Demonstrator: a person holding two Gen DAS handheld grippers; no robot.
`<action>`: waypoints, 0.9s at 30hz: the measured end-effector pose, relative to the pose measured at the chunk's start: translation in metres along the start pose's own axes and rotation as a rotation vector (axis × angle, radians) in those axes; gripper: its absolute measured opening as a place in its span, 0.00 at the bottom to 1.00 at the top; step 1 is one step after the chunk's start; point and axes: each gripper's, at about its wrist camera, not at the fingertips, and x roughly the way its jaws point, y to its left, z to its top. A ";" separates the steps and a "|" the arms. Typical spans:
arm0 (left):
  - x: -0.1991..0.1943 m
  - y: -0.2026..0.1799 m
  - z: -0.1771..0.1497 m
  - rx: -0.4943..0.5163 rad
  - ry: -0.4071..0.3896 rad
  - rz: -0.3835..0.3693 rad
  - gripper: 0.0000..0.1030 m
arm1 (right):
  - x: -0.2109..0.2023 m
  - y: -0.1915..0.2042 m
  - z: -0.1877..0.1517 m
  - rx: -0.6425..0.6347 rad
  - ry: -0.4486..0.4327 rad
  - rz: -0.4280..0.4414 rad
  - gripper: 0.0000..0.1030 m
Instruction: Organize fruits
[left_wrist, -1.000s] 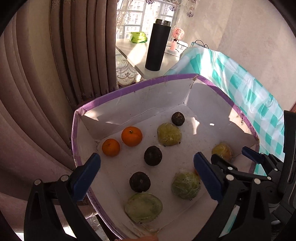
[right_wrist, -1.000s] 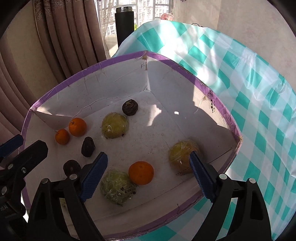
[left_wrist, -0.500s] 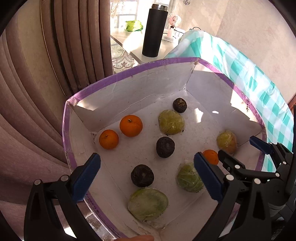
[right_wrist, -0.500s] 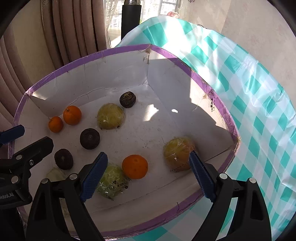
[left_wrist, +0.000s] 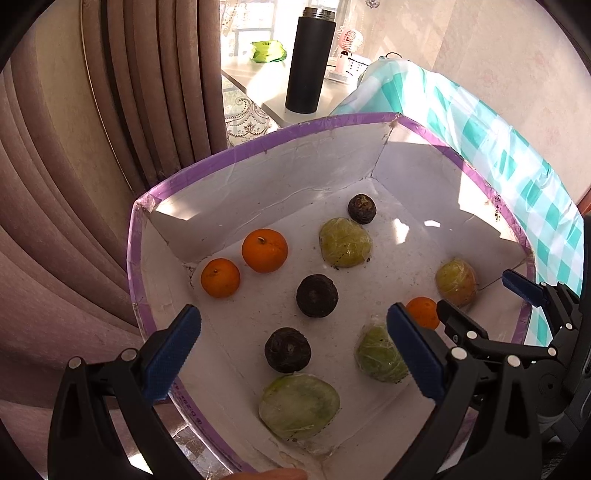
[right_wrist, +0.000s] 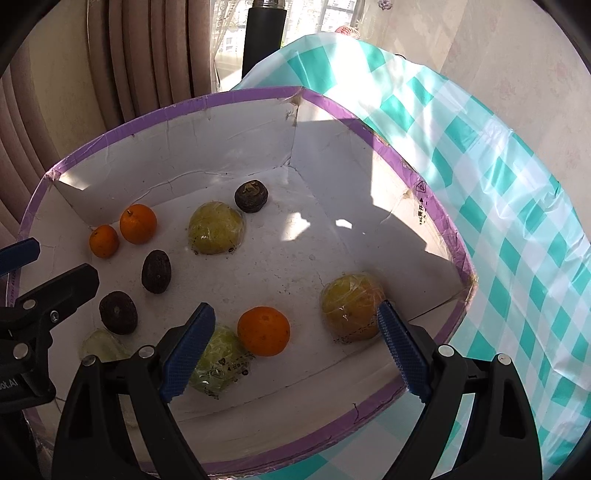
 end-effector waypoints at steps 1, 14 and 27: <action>0.000 0.001 0.000 -0.003 0.000 -0.003 0.98 | 0.000 0.001 0.000 -0.002 -0.001 -0.002 0.84; -0.002 0.003 -0.001 0.011 -0.020 0.087 0.98 | -0.003 -0.004 0.002 0.019 -0.011 0.077 0.84; -0.003 0.003 -0.003 0.027 -0.030 0.077 0.98 | -0.002 -0.004 0.002 0.025 -0.011 0.081 0.84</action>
